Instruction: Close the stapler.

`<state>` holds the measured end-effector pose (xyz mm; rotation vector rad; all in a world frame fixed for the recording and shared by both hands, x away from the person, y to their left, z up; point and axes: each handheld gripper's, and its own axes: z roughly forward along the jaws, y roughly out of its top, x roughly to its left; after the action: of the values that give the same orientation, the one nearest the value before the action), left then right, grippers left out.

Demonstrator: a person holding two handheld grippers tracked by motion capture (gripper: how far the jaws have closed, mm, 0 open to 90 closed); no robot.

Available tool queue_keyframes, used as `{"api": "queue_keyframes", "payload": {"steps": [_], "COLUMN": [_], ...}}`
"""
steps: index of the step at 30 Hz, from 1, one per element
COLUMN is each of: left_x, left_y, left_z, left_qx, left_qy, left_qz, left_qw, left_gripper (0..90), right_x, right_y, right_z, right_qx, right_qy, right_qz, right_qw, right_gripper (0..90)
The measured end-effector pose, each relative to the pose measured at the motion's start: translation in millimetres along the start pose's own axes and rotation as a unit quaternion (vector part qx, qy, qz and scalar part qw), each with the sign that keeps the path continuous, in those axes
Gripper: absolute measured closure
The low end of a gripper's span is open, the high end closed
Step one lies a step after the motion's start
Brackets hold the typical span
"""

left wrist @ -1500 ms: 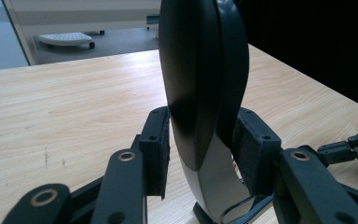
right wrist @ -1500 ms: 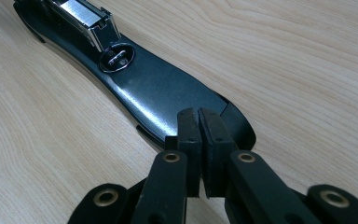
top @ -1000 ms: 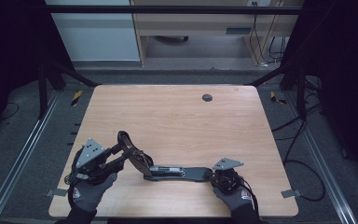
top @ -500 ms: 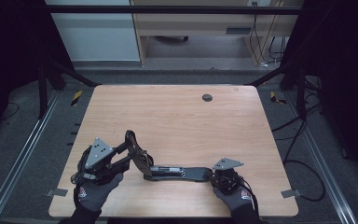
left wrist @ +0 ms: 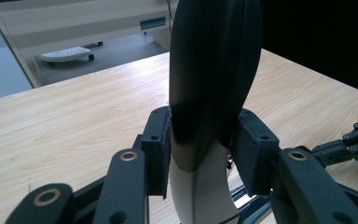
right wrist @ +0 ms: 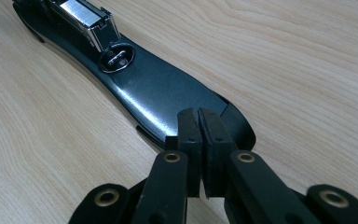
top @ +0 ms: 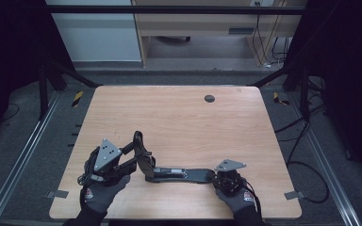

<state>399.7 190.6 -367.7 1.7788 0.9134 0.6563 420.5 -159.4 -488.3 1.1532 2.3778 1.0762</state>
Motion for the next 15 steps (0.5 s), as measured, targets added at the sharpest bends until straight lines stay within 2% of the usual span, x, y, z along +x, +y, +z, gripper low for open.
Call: {"api": "queue_keyframes", "payload": {"steps": [15], "left_x": [-12.3], "left_y": [4.6], "left_z": [7.7], "left_qx": [0.005], "left_qy": [0.004], "left_qz": [0.032], "left_qw": [0.9995], "left_gripper": [59.5], "right_x": [-0.4], "right_y": [-0.4], "right_z": [0.4], "right_qx": [-0.002], "right_qy": [-0.002], "right_qz": [-0.005], "right_qw": [1.0000], "right_gripper": [88.7]}}
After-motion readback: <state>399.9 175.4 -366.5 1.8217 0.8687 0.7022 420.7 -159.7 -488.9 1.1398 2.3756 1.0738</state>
